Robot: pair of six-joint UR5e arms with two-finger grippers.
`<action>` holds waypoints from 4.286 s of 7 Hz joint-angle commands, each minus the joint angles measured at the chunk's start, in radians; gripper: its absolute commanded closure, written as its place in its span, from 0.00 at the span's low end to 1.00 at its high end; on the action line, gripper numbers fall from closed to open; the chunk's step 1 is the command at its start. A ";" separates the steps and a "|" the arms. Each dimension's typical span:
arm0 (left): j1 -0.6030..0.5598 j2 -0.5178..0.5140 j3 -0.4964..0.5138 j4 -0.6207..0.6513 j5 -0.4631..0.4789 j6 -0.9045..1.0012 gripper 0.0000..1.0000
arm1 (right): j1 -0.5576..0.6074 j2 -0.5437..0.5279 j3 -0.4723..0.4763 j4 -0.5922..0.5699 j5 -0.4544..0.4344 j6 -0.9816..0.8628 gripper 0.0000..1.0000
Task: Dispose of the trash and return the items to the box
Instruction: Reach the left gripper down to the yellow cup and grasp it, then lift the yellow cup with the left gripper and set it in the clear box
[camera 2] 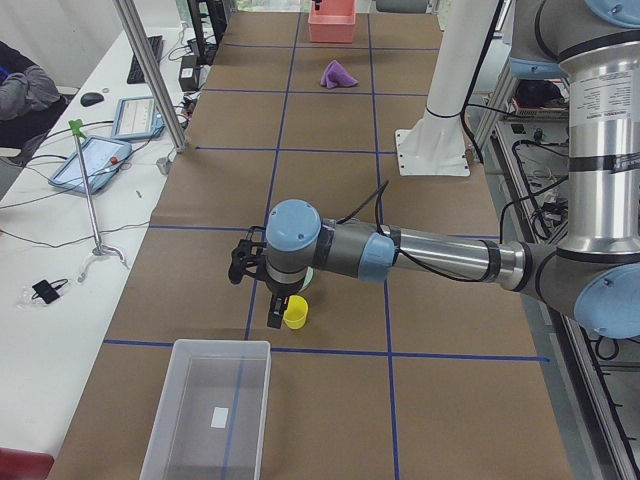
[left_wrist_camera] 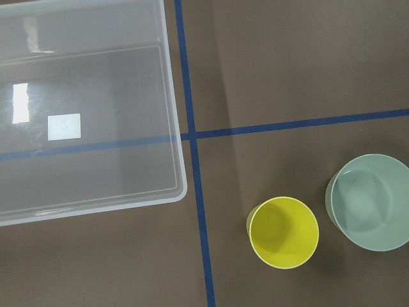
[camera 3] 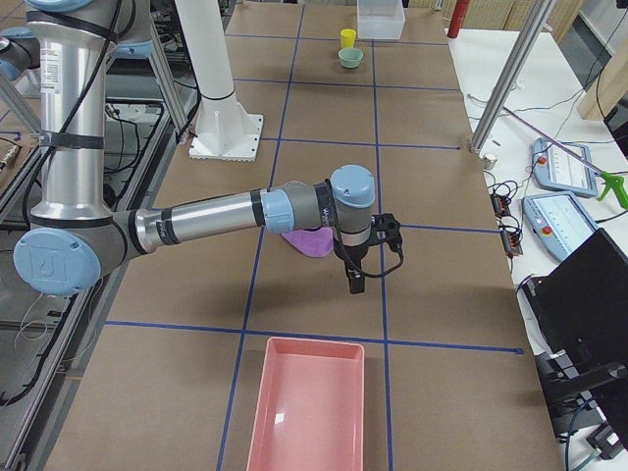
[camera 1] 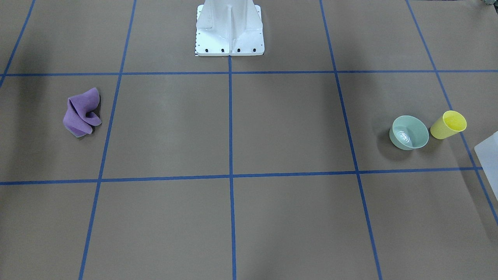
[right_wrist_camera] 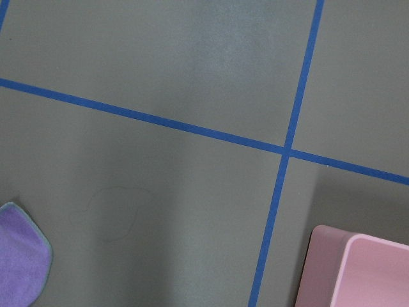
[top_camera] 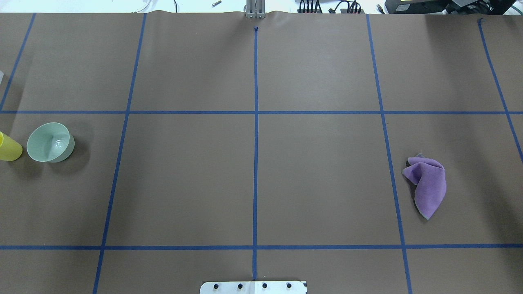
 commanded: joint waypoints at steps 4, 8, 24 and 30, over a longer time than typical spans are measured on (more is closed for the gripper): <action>0.008 -0.020 0.029 -0.158 -0.018 -0.058 0.01 | -0.054 -0.001 -0.012 0.136 0.003 0.013 0.00; 0.163 -0.019 0.138 -0.166 0.036 -0.242 0.01 | -0.194 0.058 -0.006 0.138 -0.052 0.223 0.00; 0.257 0.036 0.075 -0.292 -0.054 -0.341 1.00 | -0.194 0.058 -0.006 0.141 -0.057 0.224 0.00; -0.053 -0.282 0.338 0.123 0.068 0.283 1.00 | -0.194 0.058 -0.006 0.141 -0.057 0.230 0.00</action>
